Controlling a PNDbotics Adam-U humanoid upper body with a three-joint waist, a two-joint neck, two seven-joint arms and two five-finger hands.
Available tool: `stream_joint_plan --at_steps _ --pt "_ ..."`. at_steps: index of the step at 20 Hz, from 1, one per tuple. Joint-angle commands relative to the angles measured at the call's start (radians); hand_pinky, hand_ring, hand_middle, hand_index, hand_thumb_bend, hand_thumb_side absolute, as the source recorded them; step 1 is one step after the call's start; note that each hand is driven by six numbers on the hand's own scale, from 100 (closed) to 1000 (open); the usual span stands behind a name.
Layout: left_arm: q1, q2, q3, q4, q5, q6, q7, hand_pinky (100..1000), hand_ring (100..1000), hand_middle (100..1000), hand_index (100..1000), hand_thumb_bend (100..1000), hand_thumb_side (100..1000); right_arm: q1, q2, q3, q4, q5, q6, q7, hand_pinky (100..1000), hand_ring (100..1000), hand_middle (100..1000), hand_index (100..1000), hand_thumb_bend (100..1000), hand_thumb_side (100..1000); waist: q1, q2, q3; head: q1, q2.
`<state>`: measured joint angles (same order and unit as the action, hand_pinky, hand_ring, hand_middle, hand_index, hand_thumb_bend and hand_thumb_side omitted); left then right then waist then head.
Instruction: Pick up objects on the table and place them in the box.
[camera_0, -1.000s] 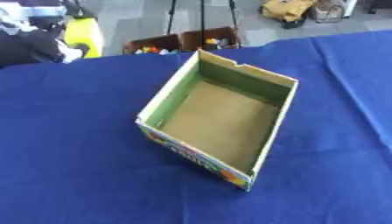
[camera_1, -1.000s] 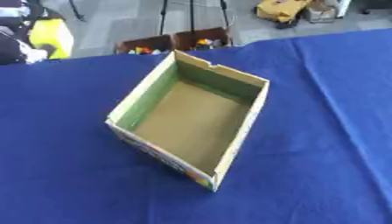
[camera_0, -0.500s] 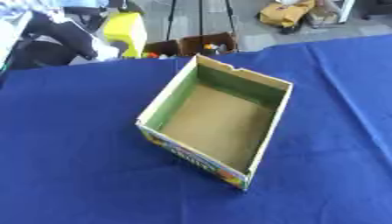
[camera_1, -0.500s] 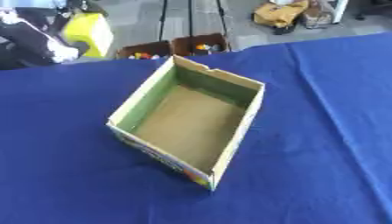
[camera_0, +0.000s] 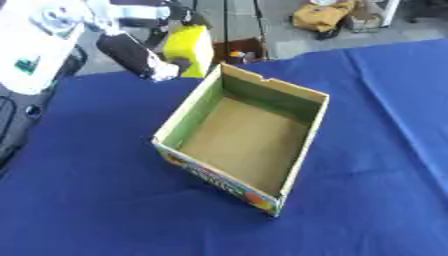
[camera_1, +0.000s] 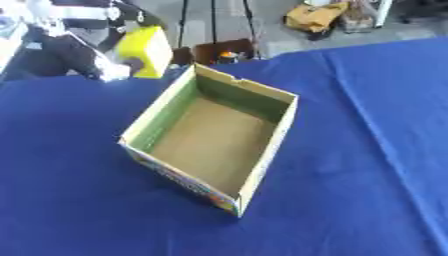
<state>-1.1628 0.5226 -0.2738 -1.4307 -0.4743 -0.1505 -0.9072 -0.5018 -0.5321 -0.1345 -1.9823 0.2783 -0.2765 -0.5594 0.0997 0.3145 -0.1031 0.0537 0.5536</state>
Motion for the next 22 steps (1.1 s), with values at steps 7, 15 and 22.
stream_joint_plan --at_steps 7,15,22 --pt "-0.016 -0.089 -0.028 0.048 0.000 0.019 0.043 465 288 523 608 100 420 -0.038 -0.007 0.009 -0.018 -0.009 -0.003 0.011 709 702 607 725 100 494 0.007 -0.033 -0.010 -0.049 0.007" --pt "0.009 -0.148 -0.054 0.151 -0.078 0.024 0.097 462 289 523 602 100 426 -0.046 -0.003 0.008 -0.018 -0.011 -0.005 0.006 711 702 606 724 100 486 0.011 -0.025 -0.023 -0.046 -0.009" --pt "0.028 -0.197 -0.073 0.259 -0.218 -0.019 0.175 480 300 534 616 100 459 -0.051 0.001 0.006 -0.018 -0.012 -0.004 0.004 709 701 605 724 100 486 0.014 -0.013 -0.033 -0.041 -0.024"
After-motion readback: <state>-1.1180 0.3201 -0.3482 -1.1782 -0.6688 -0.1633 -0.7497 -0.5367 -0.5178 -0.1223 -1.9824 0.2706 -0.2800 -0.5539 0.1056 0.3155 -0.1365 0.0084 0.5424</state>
